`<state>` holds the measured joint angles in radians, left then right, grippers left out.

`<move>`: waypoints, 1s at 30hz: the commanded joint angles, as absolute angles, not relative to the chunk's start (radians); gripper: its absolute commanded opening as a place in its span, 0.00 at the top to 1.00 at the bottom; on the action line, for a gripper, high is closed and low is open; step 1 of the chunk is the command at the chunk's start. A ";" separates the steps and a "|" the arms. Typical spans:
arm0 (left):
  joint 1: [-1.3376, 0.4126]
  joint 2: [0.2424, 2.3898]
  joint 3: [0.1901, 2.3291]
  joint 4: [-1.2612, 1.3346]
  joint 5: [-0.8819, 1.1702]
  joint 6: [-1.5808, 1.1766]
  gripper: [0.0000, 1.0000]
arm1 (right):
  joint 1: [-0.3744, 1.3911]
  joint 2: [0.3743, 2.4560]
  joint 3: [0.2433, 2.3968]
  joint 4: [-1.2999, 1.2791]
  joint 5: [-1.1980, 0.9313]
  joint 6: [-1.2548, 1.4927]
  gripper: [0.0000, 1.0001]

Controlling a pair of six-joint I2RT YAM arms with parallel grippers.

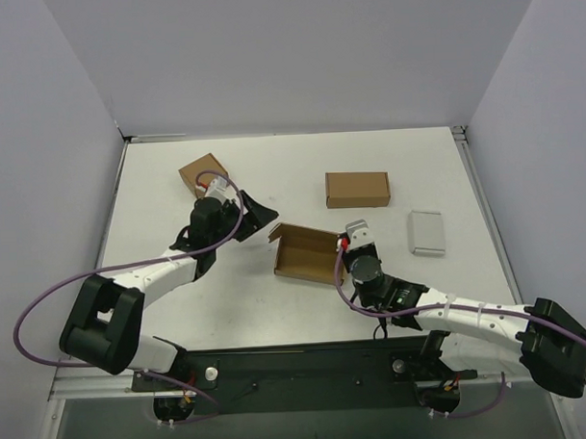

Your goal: Fold the paper box

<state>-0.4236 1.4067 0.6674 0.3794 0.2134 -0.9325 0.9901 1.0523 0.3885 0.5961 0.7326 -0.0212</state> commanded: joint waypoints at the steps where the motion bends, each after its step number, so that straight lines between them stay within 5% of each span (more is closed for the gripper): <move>1: -0.423 1.431 0.669 0.486 0.267 -0.962 0.22 | 0.996 1.061 0.397 0.638 0.750 -0.003 1.00; 23: -0.568 1.342 0.548 0.614 0.132 -1.065 0.24 | 0.993 1.101 0.440 0.580 0.782 0.041 1.00; 29: -0.483 1.234 0.538 0.486 0.100 -0.857 0.18 | 0.919 1.062 0.563 0.277 0.622 0.133 0.70; 30: -0.471 1.221 0.538 0.468 0.103 -0.823 0.17 | 0.904 1.052 0.569 0.252 0.586 0.161 0.58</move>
<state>-0.5186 1.3136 0.5293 0.4915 0.0879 -0.9894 0.9527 1.0897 0.4984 0.4278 0.7189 0.0704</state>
